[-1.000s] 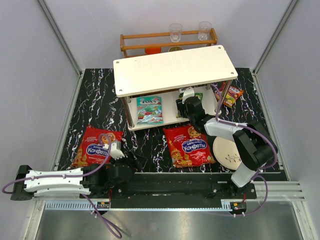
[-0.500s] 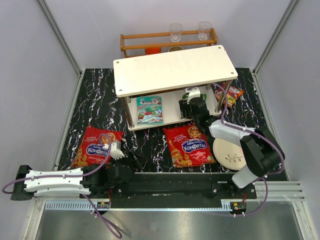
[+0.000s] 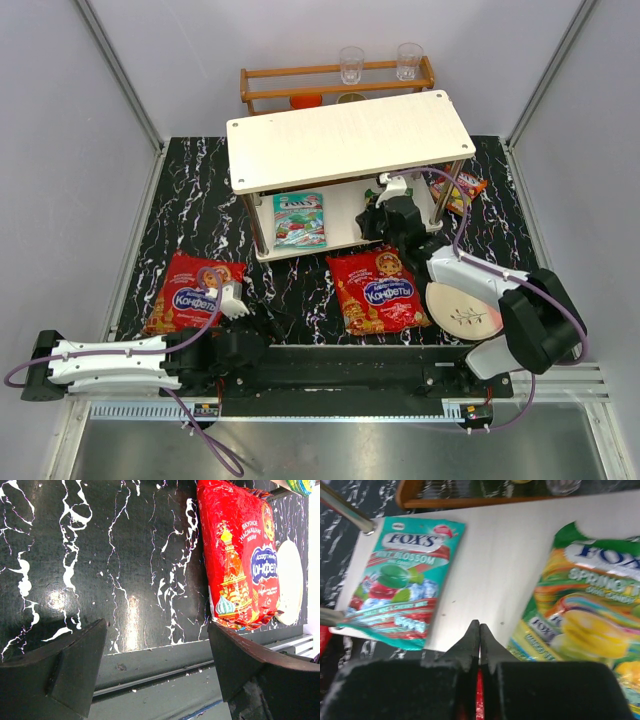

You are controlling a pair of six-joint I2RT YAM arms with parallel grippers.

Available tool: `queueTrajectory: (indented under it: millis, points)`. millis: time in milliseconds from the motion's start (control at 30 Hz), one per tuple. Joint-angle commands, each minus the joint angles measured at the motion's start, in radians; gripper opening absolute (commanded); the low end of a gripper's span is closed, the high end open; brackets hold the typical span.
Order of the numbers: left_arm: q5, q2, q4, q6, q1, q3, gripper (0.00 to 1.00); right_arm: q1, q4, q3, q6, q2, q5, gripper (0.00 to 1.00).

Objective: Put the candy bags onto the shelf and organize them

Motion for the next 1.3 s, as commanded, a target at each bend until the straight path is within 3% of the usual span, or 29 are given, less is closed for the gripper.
queueTrajectory:
  millis: [0, 233, 367, 533, 1267]
  points:
    - [-0.017, -0.001, 0.038, -0.001, 0.003, -0.001, 0.85, 0.018, -0.019, 0.005, 0.186, 0.023, -0.055, 0.00]
    - [-0.017, -0.032, 0.024, -0.007, 0.001, -0.015, 0.85, 0.023, -0.111, -0.102, 0.295, -0.145, 0.031, 0.00]
    - [-0.024, -0.037, 0.024, -0.004, 0.003, -0.017, 0.85, 0.021, -0.326, -0.099, 0.338, -0.213, 0.186, 0.00]
    - [-0.022, -0.026, 0.024, 0.001, 0.003, -0.006, 0.85, 0.018, -0.402, -0.115, 0.382, -0.254, 0.355, 0.00]
    - [-0.063, -0.052, 0.001, 0.019, 0.003, 0.012, 0.85, -0.158, -0.401, -0.053, 0.372, -0.132, 0.321, 0.00]
